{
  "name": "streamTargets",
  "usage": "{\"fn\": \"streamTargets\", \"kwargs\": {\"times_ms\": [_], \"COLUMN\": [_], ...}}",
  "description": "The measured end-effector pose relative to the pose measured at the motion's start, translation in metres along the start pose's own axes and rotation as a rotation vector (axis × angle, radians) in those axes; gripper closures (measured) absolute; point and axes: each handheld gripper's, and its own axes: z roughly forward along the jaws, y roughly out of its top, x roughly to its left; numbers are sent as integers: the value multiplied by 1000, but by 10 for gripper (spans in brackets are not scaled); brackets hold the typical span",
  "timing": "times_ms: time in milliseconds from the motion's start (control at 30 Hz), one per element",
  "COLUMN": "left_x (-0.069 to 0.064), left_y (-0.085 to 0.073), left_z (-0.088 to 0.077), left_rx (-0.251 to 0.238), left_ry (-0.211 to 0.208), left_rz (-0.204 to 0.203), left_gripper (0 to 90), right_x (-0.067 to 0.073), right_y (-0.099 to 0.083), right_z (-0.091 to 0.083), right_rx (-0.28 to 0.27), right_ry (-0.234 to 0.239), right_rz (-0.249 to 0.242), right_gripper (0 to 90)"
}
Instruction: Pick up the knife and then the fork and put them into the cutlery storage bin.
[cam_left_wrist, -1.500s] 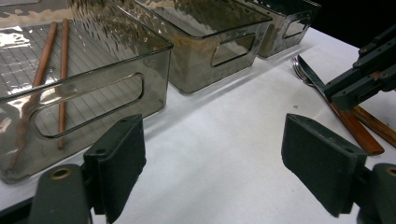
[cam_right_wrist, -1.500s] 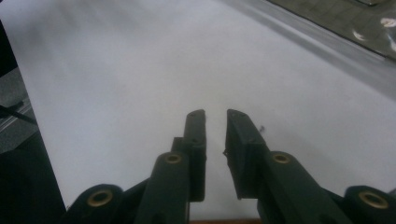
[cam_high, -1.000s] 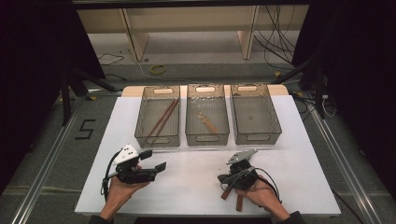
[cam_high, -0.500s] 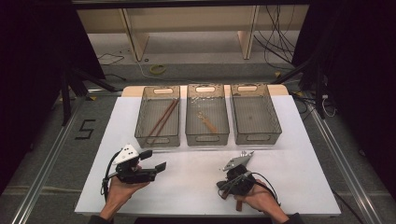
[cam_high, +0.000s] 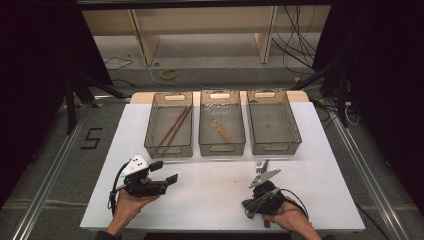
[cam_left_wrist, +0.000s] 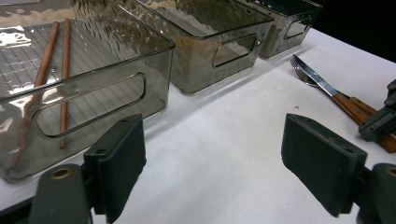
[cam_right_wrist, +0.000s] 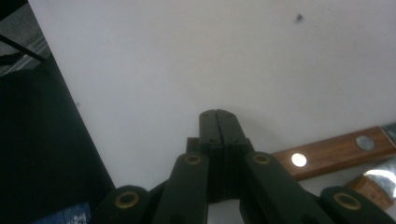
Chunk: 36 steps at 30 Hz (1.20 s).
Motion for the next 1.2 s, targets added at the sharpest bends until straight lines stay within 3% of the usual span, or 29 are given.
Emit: {"fn": "streamTargets", "kwargs": {"times_ms": [200,467,800,967,1067,1200], "left_x": [0,-1,-1,-1,-1,-1], "left_y": [0,0,0,0,-1,0], "left_z": [0,0,-1,-1,0,0], "left_rx": [0,1,0,-1,-1,-1], "left_ry": [0,-1,-2,0,-1,0], "left_rz": [-2,2,4,7,4,6], "left_gripper": [212,212,213,213,213,213], "right_x": [-12,-28,-46,-46,-44,-45], "right_y": [-16,-35,-47,-46,-40,-33], "right_z": [-15,-33,-49,-55,-66,-70], "right_rx": [8,7,16,8,-32,-27], "right_ry": [-11,-60,-127,-150,-180,-209], "right_rz": [37,81,127,128,131,131], "right_gripper": [900,900,900,900,787,639]}}
